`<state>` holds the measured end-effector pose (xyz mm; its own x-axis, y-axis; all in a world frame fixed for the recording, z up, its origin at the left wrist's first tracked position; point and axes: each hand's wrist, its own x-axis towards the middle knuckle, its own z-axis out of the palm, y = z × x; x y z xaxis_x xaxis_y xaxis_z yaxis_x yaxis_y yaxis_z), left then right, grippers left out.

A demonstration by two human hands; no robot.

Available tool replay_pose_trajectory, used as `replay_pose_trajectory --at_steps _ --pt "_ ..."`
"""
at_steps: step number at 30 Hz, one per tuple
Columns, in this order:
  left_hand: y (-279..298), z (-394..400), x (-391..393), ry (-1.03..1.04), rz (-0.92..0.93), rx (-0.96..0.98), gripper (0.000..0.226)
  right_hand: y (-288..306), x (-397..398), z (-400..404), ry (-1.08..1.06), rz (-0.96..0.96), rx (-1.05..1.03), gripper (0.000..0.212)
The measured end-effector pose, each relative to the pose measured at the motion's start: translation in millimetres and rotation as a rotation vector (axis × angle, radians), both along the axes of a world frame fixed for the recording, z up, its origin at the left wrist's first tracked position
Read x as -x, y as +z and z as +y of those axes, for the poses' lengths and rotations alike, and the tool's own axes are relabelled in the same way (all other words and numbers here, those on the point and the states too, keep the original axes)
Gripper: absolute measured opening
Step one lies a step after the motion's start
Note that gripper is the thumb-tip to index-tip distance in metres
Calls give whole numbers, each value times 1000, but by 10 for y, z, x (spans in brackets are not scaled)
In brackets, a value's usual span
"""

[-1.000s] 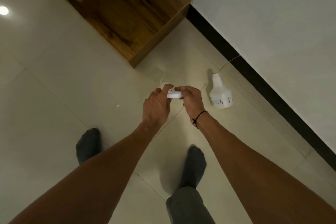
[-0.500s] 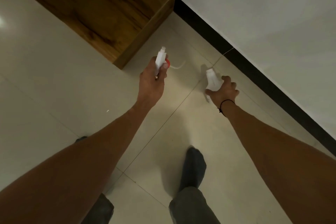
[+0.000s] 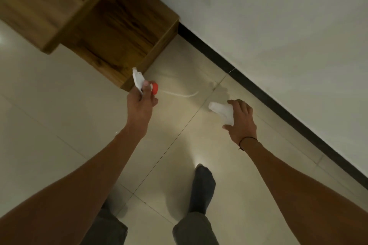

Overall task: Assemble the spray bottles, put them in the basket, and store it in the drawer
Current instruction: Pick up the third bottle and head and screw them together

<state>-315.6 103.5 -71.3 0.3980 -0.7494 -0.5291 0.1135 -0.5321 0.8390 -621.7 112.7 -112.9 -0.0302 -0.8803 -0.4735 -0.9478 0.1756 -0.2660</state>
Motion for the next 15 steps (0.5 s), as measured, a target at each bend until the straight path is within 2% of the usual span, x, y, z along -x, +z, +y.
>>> replay_pose_trajectory --at_steps 5,10,15 --pt "705 98 62 48 126 -108 37 741 115 -133 65 11 34 90" --pt "1356 93 68 60 139 -122 39 1356 34 -289 132 8 90 93" --pt "1807 62 0 48 160 -113 37 1912 53 -328 291 13 123 93"
